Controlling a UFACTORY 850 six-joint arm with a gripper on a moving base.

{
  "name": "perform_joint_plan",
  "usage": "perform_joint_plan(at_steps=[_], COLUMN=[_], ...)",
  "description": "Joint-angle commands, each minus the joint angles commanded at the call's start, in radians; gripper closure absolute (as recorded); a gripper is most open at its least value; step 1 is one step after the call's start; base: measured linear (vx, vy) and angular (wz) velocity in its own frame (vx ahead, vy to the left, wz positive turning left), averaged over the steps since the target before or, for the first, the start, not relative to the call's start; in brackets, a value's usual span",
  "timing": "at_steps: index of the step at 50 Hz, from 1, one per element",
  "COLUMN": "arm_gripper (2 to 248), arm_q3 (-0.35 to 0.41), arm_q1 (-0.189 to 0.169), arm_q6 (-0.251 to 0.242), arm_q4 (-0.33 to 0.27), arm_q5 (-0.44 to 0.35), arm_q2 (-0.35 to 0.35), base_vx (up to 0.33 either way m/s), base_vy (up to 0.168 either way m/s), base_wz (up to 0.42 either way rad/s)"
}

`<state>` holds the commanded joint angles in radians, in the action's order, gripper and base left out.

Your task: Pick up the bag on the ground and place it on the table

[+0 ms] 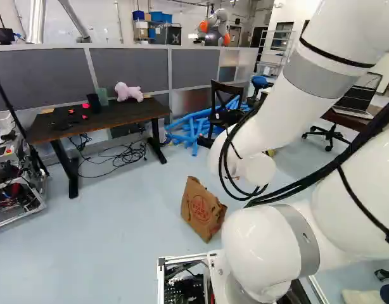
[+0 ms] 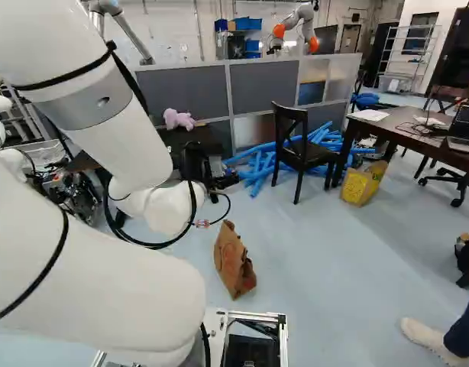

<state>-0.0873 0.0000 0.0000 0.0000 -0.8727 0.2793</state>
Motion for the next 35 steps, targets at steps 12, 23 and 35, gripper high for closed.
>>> perform_joint_plan(at_steps=[12,23,35], arm_gripper=[3,3,3], arm_q3=[0.0,-0.021,-0.058], arm_q1=[0.0,0.0,0.0], arm_q6=[0.0,0.0,0.0], arm_q4=[0.0,0.0,0.0], arm_q5=[0.0,0.0,0.0], arm_q2=[0.0,-0.024,-0.068], base_vx=[0.175,0.133,-0.004], base_vy=[0.001,0.002,0.0], base_wz=[-0.017,-0.016,0.001])
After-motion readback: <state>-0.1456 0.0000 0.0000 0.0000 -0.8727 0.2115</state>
